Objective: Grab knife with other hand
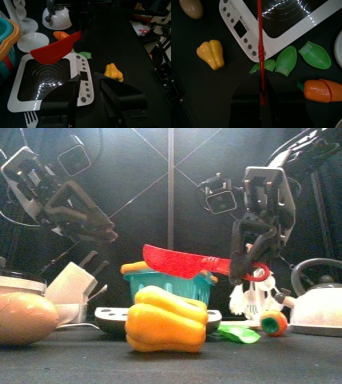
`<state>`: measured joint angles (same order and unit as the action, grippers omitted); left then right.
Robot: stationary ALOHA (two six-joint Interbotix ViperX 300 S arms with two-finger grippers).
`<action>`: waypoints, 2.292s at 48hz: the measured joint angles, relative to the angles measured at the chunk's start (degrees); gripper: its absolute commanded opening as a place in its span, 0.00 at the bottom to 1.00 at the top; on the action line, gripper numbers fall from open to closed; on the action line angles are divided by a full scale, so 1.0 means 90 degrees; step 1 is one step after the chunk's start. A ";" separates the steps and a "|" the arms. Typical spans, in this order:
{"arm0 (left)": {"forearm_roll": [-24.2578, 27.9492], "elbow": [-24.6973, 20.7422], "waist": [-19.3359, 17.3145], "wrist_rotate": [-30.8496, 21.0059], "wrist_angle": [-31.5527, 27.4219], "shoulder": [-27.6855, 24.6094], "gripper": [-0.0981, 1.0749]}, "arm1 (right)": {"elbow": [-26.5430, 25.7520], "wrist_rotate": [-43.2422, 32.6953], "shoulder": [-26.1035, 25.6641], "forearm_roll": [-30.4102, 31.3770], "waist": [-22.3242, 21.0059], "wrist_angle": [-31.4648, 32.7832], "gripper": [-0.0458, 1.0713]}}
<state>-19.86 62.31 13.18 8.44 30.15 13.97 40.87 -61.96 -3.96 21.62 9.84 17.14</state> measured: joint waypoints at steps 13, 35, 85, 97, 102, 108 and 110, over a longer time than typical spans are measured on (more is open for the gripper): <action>0.0000 0.0000 -0.0059 0.0020 0.0000 0.0010 0.71 | -0.0156 0.0000 0.0000 0.0078 0.0361 0.0010 0.22; 0.0225 -0.0186 -0.0156 0.0020 -0.0049 -0.0068 0.79 | -0.0293 0.0010 0.0010 0.0215 0.0967 0.0156 0.22; 0.0430 -0.1035 -0.0234 -0.0166 -0.0771 -0.0771 0.52 | -0.0430 0.0010 0.0176 0.0439 0.0918 0.0176 0.22; 0.0469 -0.1035 -0.0205 -0.0166 -0.0781 -0.0762 0.49 | -0.0439 0.0049 0.0166 0.0439 0.0918 0.0303 0.22; 0.0459 -0.1025 -0.0146 -0.0166 -0.0781 -0.0771 0.49 | -0.0459 0.0039 0.0098 0.0439 0.0938 0.0430 0.22; 0.0459 -0.1006 -0.0059 -0.0166 -0.0781 -0.0762 0.49 | -0.0459 0.0049 -0.0039 0.0469 0.0947 0.0527 0.22; 0.0459 -0.0996 -0.0020 -0.0176 -0.0781 -0.0762 0.49 | -0.0459 0.0049 -0.0078 0.0488 0.0947 0.0537 0.22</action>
<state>-15.73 53.35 13.01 6.86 23.12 7.12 36.74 -61.52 -4.66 26.02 18.37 21.97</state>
